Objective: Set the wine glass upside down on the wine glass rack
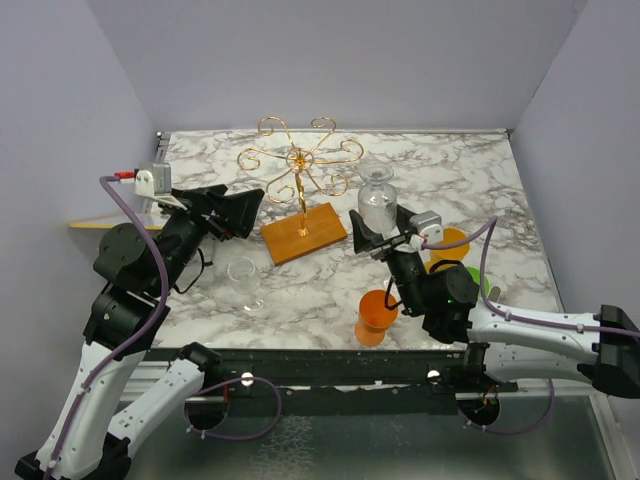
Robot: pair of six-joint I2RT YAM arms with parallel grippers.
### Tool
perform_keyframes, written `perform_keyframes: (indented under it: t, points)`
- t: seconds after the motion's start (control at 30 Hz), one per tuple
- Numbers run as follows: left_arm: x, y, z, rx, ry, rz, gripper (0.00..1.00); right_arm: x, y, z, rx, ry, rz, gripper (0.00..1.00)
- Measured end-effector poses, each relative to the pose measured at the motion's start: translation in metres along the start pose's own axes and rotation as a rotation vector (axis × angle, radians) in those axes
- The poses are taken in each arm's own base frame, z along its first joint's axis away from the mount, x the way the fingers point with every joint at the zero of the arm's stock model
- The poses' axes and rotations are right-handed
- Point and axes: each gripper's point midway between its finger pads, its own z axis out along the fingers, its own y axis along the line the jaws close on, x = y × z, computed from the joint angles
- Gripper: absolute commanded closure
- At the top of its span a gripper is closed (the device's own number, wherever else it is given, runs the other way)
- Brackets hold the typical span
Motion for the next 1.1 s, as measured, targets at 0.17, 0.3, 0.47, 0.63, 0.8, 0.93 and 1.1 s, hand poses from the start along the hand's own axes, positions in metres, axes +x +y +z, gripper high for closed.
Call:
perform_keyframes:
  t: [0.17, 0.3, 0.47, 0.63, 0.8, 0.93, 1.1]
  points:
    - [0.007, 0.021, -0.008, -0.093, -0.018, -0.001, 0.01, 0.026, 0.004, 0.003, 0.033, 0.012, -0.020, 0.99]
    - [0.006, 0.026, -0.008, -0.121, -0.024, -0.001, 0.01, 0.038, 0.001, 0.007, 0.058, 0.019, -0.007, 0.99]
    - [0.010, 0.031, -0.002, -0.140, -0.010, 0.000, 0.01, 0.045, -0.015, 0.016, 0.113, 0.013, 0.048, 0.99]
    - [0.015, 0.034, 0.002, -0.150, 0.007, 0.001, 0.01, 0.055, -0.025, 0.025, 0.127, 0.013, 0.096, 0.99]
    - [0.019, 0.036, 0.006, -0.156, 0.021, 0.009, 0.01, 0.073, -0.018, 0.029, 0.096, 0.041, 0.099, 0.99]
    - [0.022, 0.038, 0.010, -0.163, 0.034, 0.015, 0.01, 0.088, -0.011, 0.031, 0.073, 0.068, 0.105, 0.99]
    - [0.025, 0.040, 0.012, -0.166, 0.044, 0.017, 0.01, 0.098, -0.010, 0.034, 0.063, 0.083, 0.117, 0.99]
